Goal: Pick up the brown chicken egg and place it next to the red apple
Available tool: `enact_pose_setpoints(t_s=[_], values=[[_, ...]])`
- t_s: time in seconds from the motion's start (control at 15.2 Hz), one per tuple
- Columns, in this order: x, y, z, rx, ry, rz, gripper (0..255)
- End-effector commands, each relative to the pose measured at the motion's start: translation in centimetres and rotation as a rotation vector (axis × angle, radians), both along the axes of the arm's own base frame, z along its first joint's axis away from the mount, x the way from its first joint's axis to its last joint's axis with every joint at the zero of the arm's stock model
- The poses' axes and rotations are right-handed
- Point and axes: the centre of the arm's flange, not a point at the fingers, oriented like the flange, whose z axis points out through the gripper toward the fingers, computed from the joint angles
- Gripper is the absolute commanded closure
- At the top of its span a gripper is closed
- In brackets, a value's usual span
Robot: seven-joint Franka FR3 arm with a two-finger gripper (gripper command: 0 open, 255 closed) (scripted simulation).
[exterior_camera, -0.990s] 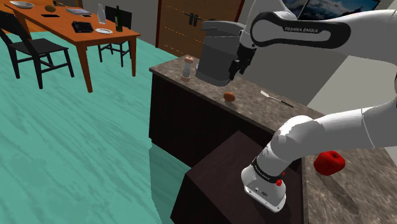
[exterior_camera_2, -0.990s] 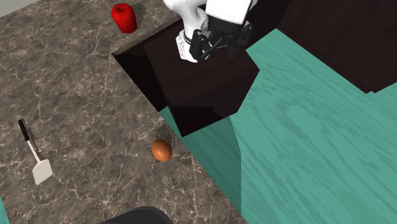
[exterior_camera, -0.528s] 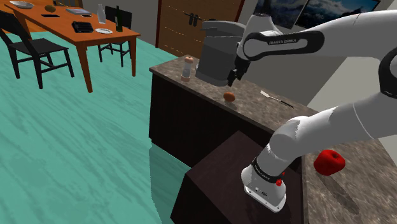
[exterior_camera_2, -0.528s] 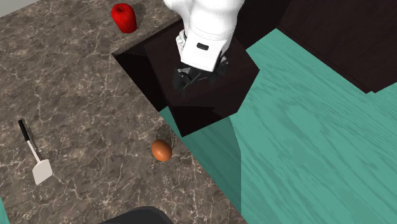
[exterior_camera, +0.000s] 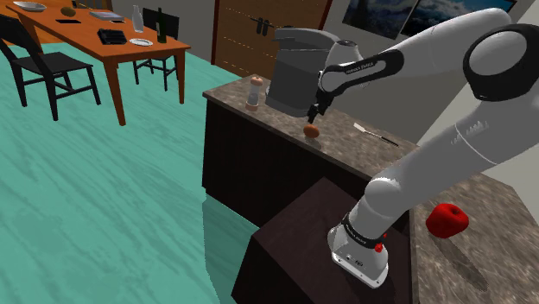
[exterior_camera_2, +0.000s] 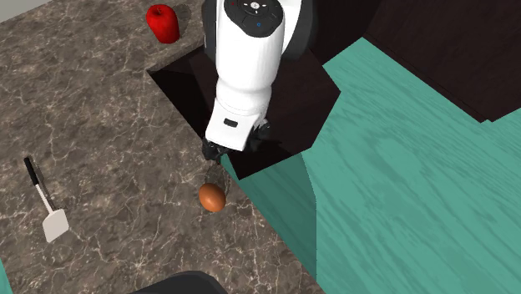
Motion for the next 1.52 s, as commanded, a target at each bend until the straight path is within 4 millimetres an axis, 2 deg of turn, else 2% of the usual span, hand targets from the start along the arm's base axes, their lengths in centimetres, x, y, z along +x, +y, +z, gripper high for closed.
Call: enact_pose_setpoints(t_s=[0.0, 0.46, 0.99, 1.45], values=[[0.5, -1.6, -1.8, -0.008, -0.004, 0.004, 0], [3.1, -8.0, -7.7, -0.032, -0.010, 0.012, 0], [3.6, -9.3, -11.9, -0.033, -0.011, 0.013, 0], [3.6, -9.3, -11.9, -0.033, -0.011, 0.013, 0]])
